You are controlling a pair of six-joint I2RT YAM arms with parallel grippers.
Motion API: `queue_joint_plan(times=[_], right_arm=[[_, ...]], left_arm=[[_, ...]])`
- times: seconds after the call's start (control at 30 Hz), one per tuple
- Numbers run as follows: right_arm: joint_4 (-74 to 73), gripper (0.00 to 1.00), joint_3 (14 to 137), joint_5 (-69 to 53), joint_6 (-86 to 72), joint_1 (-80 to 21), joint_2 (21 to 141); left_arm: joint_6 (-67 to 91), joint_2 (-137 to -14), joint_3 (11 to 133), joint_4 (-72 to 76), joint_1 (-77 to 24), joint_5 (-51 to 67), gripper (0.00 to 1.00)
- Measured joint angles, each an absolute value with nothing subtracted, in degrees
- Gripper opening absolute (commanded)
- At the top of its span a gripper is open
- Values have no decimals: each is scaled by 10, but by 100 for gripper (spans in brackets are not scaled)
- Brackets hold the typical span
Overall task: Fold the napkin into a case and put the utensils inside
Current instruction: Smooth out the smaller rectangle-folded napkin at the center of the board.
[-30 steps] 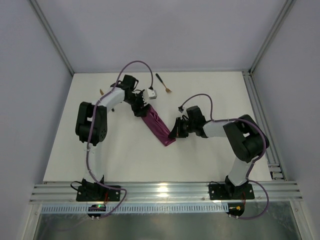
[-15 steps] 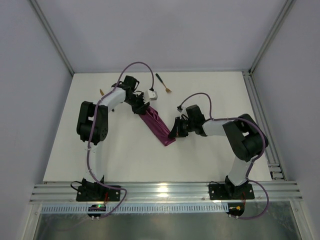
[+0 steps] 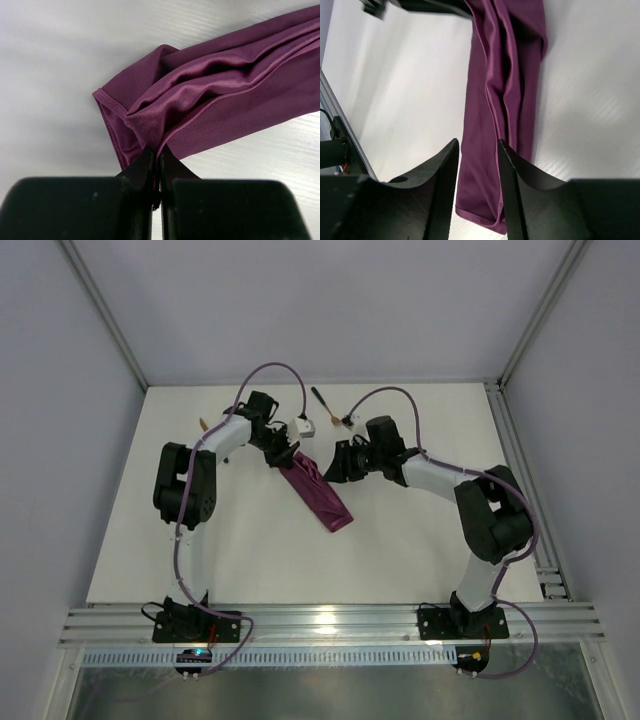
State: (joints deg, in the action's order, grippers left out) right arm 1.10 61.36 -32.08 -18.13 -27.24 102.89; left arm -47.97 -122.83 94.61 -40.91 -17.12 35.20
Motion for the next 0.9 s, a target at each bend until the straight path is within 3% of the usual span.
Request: queue_joint_plan(times=[0.23, 0.6, 0.77, 0.9], right_arm=[[74, 50, 666, -311, -157, -273, 1041], [161, 55, 703, -286, -227, -287, 1177], [175, 45, 703, -300, -242, -291, 1193], [202, 45, 697, -313, -244, -291, 1193]], left_arm=[[-438, -1228, 947, -409, -171, 362, 0], [-419, -1216, 942, -426, -175, 386, 0], [-406, -1201, 933, -426, -188, 385, 4], [-380, -1197, 926, -417, -199, 375, 5]])
